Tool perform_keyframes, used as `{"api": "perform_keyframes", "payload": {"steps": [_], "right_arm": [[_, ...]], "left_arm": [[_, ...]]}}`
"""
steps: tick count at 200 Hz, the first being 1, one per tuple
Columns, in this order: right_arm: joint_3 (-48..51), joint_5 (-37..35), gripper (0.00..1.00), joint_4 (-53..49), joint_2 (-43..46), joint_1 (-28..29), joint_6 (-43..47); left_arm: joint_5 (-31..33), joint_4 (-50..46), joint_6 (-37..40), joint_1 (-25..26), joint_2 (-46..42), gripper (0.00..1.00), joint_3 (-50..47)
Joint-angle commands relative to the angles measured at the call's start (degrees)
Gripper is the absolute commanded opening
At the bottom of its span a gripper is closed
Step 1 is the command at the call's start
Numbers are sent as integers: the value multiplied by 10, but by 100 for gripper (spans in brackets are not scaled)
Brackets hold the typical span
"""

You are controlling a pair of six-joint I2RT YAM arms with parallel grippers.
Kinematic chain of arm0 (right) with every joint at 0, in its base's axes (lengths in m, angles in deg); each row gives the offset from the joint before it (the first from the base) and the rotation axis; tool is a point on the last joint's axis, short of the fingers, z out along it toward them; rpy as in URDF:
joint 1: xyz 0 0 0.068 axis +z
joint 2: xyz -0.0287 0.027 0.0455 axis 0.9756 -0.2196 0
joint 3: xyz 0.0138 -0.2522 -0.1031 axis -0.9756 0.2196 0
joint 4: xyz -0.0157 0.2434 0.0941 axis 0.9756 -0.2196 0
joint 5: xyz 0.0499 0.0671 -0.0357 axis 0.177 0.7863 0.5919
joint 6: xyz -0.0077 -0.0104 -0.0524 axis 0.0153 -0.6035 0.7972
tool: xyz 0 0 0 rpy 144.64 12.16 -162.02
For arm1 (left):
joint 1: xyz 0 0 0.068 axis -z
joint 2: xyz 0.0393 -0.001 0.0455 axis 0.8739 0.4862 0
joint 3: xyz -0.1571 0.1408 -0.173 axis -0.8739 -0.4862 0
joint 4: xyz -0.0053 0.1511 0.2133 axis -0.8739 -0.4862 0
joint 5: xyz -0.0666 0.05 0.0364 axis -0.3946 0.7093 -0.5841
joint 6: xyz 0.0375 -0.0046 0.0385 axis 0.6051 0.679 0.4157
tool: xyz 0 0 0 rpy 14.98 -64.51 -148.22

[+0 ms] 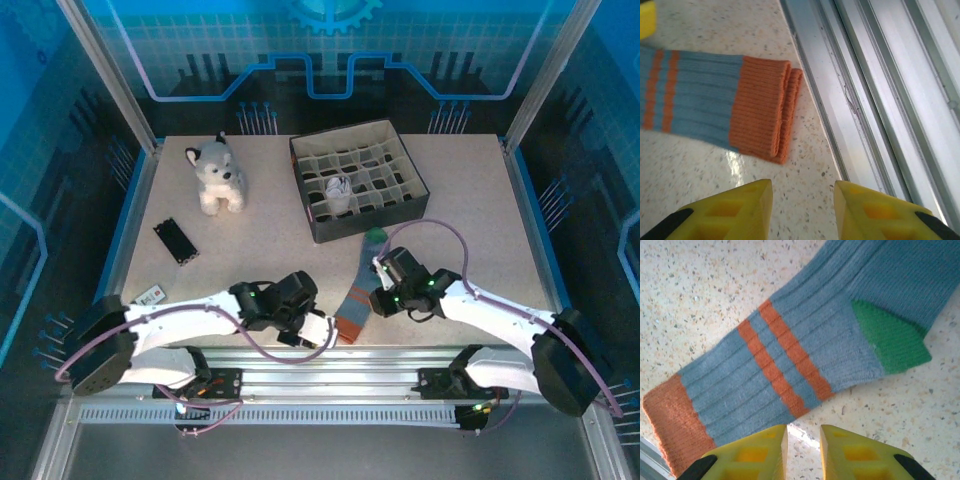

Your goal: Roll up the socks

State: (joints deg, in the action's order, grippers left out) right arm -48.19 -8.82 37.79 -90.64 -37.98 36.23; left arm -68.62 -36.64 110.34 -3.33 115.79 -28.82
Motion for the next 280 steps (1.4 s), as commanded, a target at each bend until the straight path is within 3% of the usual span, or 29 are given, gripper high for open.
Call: {"api": "perform_keyframes", "payload": {"steps": [1, 55, 108, 157, 177, 207, 242, 261, 280], "right_arm": [[11, 12, 25, 15, 8, 5, -1], [-4, 9, 30, 4, -71, -45, -51], [-67, 40, 30, 17, -152, -84, -27], [-125, 63, 28, 23, -202, -129, 0], [-119, 87, 28, 49, -177, -150, 14], [-83, 86, 30, 78, -97, -157, 53], [8, 107, 34, 133, 18, -154, 60], [79, 126, 34, 177, 85, -141, 47], [134, 119, 34, 211, 158, -92, 43]], "left_arm": [[17, 24, 55, 12, 54, 37, 38], [47, 59, 65, 33, 154, 37, 74], [111, 84, 69, 38, 209, 31, 83], [117, 59, 32, 38, 244, 0, 138], [85, 33, 6, 28, 251, 0, 167], [-14, -23, -25, -12, 250, 0, 211], [-120, -96, -24, -60, 263, 0, 261], [-159, -137, -22, -80, 281, 0, 289], [-191, -160, -23, -97, 296, 0, 304]]}}
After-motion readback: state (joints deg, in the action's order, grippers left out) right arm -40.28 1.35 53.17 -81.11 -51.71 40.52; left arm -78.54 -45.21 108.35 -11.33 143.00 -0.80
